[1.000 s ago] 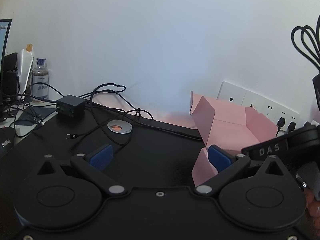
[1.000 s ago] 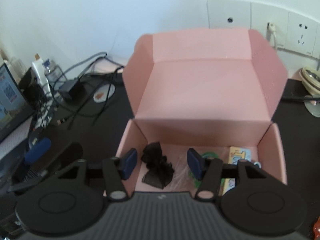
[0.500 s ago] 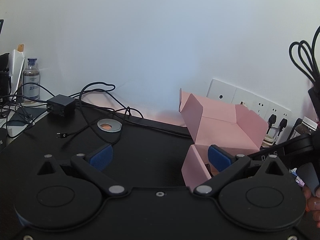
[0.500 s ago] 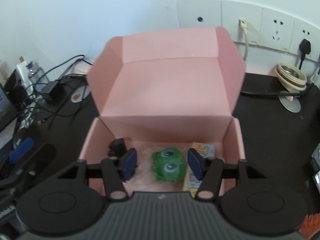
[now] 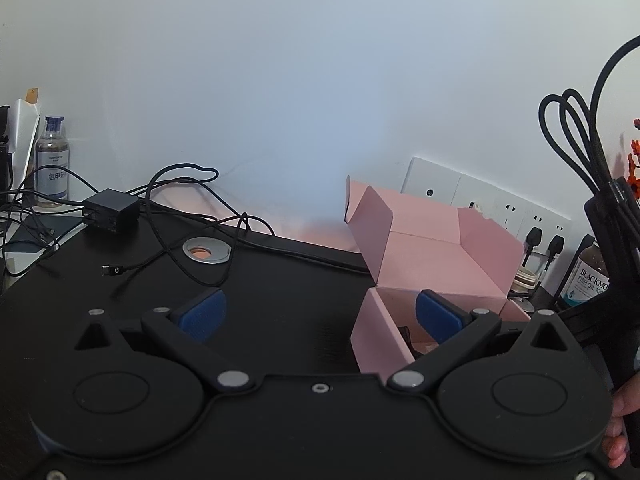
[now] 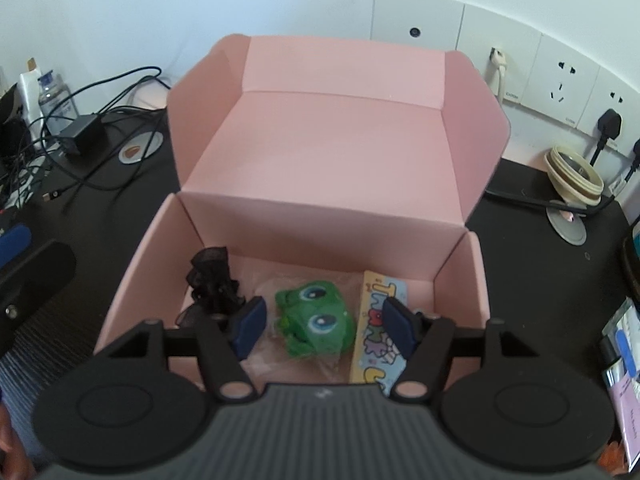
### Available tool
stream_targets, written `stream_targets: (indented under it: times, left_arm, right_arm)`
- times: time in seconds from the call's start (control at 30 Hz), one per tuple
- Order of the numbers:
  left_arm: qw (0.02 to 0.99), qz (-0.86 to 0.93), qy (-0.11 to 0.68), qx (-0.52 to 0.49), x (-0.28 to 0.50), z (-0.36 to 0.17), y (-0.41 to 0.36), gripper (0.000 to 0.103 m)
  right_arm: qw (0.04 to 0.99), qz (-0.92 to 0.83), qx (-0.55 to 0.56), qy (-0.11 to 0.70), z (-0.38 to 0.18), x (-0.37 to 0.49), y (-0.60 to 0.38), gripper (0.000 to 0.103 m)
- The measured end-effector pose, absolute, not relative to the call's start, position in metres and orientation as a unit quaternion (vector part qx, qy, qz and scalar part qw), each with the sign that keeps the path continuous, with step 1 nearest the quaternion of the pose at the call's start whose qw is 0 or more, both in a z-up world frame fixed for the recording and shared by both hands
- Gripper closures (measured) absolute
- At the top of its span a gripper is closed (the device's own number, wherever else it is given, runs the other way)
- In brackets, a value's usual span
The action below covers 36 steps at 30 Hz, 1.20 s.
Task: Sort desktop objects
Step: 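Raise the right gripper out of the pink box, then push the pink box lid down toward closed with the right gripper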
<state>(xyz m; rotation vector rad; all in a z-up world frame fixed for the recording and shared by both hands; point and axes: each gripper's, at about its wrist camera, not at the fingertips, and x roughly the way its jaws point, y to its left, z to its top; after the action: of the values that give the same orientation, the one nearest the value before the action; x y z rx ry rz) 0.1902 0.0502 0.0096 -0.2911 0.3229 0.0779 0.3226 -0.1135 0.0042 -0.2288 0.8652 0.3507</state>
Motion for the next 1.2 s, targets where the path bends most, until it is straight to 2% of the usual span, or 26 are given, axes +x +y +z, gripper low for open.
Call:
stream_targets:
  times: [0.27, 0.33, 0.37, 0.53, 0.6, 0.87, 1.2]
  left_arm:
    - [0.973, 0.039, 0.162, -0.157, 0.191, 0.009, 0.053, 0.000]
    - [0.972, 0.039, 0.164, -0.162, 0.191, 0.009, 0.054, 0.000]
    - [0.972, 0.038, 0.166, -0.164, 0.191, 0.008, 0.054, 0.000]
    - [0.971, 0.031, 0.171, -0.166, 0.192, 0.007, 0.053, 0.000]
    - [0.971, 0.028, 0.172, -0.164, 0.192, 0.007, 0.051, 0.000]
    - [0.971, 0.019, 0.181, -0.156, 0.196, 0.005, 0.045, 0.000]
    - [0.972, 0.007, 0.189, -0.140, 0.198, 0.003, 0.036, 0.000]
  right_arm:
    - [0.888, 0.163, -0.090, 0.420, 0.007, 0.323, -0.117, 0.037]
    - [0.891, 0.167, -0.070, 0.416, 0.012, 0.321, -0.122, 0.028]
    - [0.894, 0.167, -0.066, 0.410, 0.015, 0.320, -0.123, 0.020]
    - [0.907, 0.167, -0.075, 0.380, 0.036, 0.315, -0.129, 0.015]
    - [0.912, 0.166, -0.066, 0.369, 0.045, 0.317, -0.135, 0.006]
    - [0.933, 0.141, 0.034, 0.328, 0.076, 0.350, -0.172, 0.004]
    - [0.916, 0.178, 0.150, 0.328, 0.063, 0.394, -0.203, 0.004]
